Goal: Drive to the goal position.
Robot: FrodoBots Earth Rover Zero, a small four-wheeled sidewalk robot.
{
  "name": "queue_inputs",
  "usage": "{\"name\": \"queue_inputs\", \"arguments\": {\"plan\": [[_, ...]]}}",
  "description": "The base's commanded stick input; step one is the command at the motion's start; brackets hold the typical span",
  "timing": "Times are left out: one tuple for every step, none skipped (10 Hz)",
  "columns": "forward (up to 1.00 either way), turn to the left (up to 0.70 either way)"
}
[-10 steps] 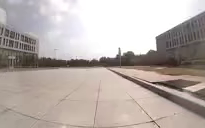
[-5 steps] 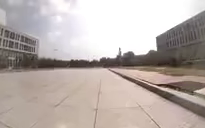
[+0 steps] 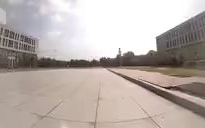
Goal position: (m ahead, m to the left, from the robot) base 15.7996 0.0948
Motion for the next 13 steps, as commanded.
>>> {"name": "queue_inputs", "arguments": {"plan": [[0.7,0.0],[0.7,0.0],[0.7,0.0],[0.7,0.0],[0.7,0.0],[0.7,0.0],[0.7,0.0],[0.7,0.0],[0.7,0.0],[0.7,0.0],[0.7,0.0],[0.7,0.0],[0.7,0.0]]}}
